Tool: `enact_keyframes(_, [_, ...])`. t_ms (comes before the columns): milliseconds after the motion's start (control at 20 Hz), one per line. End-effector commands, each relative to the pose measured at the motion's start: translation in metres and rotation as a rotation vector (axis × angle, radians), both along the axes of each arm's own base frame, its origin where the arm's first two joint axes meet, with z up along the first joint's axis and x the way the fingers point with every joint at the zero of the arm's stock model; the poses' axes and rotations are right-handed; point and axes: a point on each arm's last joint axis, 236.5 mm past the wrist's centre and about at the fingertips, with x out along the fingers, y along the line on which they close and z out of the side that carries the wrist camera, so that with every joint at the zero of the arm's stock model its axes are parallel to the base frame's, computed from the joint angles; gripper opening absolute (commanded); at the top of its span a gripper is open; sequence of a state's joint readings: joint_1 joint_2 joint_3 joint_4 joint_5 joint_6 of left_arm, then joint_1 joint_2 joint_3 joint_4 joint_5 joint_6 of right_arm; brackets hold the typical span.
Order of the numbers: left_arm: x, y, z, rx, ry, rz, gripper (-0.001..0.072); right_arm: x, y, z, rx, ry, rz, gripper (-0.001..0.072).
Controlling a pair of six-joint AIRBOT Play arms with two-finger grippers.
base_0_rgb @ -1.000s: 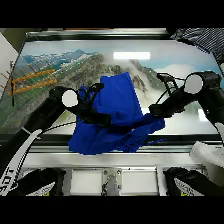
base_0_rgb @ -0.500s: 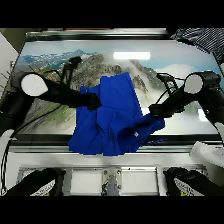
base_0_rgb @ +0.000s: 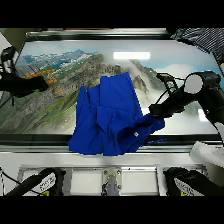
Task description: Fold the clothes and pants, and hang the long-sleeved shirts on hangers.
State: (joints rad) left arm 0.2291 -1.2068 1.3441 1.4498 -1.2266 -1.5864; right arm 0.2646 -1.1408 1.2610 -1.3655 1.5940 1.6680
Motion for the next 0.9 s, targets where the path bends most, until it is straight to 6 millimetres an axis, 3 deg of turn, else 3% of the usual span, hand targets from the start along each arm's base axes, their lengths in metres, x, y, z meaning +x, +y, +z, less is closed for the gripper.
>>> enact_keyframes(0, [0.004, 0.124, -0.028, 0.12, 0.017, 0.206, 0.072, 0.0, 0.0, 0.0, 0.0, 0.001, 0.001, 0.0012])
enact_keyframes(200, [0.032, 0.213, -0.07, 0.199, 0.048, 0.299, 0.072, 0.0, 0.0, 0.0, 0.0, 0.0, 0.001, 0.0012])
enact_keyframes(300, [0.05, 0.239, -0.096, 0.248, 0.072, 0.299, 0.072, 0.0, 0.0, 0.0, 0.0, 0.0, 0.001, 0.0011])
enact_keyframes(550, [0.083, 0.272, -0.165, 0.304, 0.154, 0.294, 0.072, 0.0, 0.0, 0.0, 0.0, 0.001, 0.001, 0.0012])
enact_keyframes(850, [0.095, 0.286, -0.206, 0.278, 0.207, 0.313, 0.072, 0.0, 0.0, 0.0, 0.0, 0.001, 0.001, 0.0012])
